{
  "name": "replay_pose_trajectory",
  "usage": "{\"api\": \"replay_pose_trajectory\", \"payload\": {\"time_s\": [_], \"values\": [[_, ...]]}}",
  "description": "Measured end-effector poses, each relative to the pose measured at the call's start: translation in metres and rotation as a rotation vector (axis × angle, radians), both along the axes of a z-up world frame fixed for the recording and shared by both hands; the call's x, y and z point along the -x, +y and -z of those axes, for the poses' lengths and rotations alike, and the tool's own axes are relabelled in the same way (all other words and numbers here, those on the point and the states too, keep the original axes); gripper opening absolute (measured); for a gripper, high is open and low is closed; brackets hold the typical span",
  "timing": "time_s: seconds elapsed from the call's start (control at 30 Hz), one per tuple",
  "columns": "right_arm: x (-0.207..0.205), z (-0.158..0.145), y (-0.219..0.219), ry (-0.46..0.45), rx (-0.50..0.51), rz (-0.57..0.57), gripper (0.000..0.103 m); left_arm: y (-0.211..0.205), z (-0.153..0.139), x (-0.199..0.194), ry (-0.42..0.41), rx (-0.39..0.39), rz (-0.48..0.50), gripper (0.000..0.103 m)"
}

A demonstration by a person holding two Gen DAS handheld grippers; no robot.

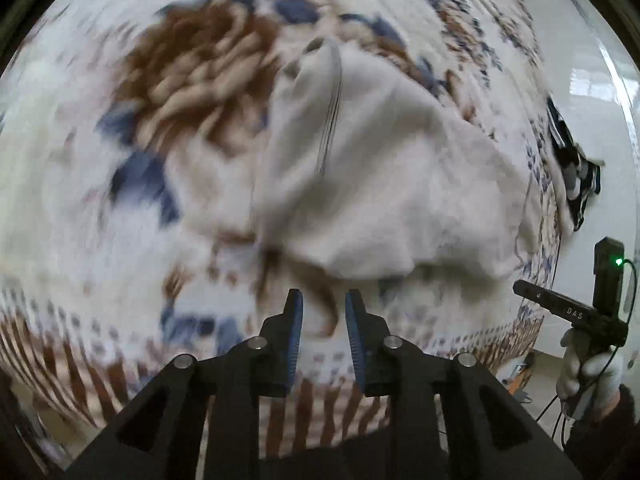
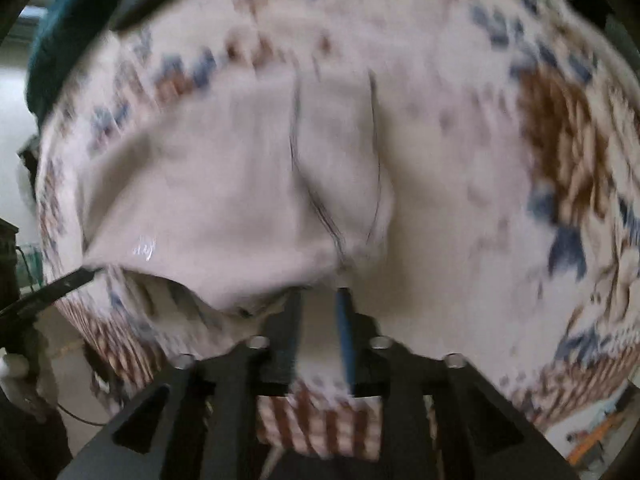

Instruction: Fold small clothes

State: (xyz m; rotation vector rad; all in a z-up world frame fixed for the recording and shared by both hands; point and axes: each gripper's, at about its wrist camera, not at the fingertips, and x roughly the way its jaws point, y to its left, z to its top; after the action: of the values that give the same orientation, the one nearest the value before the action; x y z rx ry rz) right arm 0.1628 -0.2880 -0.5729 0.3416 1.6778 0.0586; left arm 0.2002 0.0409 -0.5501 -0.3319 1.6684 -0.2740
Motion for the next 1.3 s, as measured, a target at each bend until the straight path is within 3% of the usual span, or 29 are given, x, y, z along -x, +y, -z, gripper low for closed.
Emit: {"api": "replay_pose_trajectory", "payload": {"time_s": [0.03,0.17,0.23,0.27,0.37,0.47,0.53,0.6,0.7,0.93,1.03,1.13,1.17,1.3], "values": [[0.005,0.002,-0.003,0.018,0.004,0.002,0.038,0.005,-0.005,0.002,0.001,-0.003,-0.02,0.022],[0.006,-0.021,-0.028,-0.043,0.017,0.06,0.042,0.01,-0.024,-0.018,-0.075,0.018,-0.075,0.024],[-0.006,-0.038,-0.039,-0.122,-0.005,0.12,0.042,0.001,-0.03,-0.042,-0.133,0.043,-0.08,0.034],[-0.013,-0.044,-0.044,-0.172,-0.035,0.157,0.042,-0.007,-0.031,-0.056,-0.168,0.053,-0.078,0.045],[-0.042,-0.047,-0.047,-0.279,-0.221,0.234,0.042,-0.028,-0.016,-0.098,-0.222,0.084,-0.071,0.049],[-0.073,-0.011,-0.041,-0.25,-0.446,0.313,0.042,-0.033,0.012,-0.126,-0.227,0.045,-0.06,0.049],[-0.086,0.008,-0.043,-0.244,-0.432,0.351,0.042,-0.025,0.037,-0.14,-0.197,0.045,-0.094,0.049],[-0.092,0.026,-0.056,-0.256,-0.363,0.412,0.041,-0.014,0.05,-0.143,-0.183,0.063,-0.12,0.049],[-0.09,0.048,-0.077,-0.262,-0.368,0.521,0.039,0.004,0.059,-0.147,-0.178,0.105,-0.161,0.049],[-0.088,0.046,-0.075,-0.258,-0.294,0.496,0.036,0.032,0.051,-0.138,-0.158,0.088,-0.22,0.051],[-0.087,0.035,-0.085,-0.244,-0.198,0.496,0.04,0.04,0.04,-0.127,-0.175,0.115,-0.226,0.051],[-0.079,0.018,-0.1,-0.254,-0.141,0.476,0.064,0.045,0.044,-0.113,-0.142,0.188,-0.23,0.064],[-0.076,0.016,-0.104,-0.255,-0.152,0.472,0.07,0.044,0.048,-0.109,-0.132,0.201,-0.226,0.064],[-0.06,0.031,-0.111,-0.183,-0.318,0.439,0.074,0.037,0.073,-0.094,-0.065,0.265,-0.209,0.064]]}}
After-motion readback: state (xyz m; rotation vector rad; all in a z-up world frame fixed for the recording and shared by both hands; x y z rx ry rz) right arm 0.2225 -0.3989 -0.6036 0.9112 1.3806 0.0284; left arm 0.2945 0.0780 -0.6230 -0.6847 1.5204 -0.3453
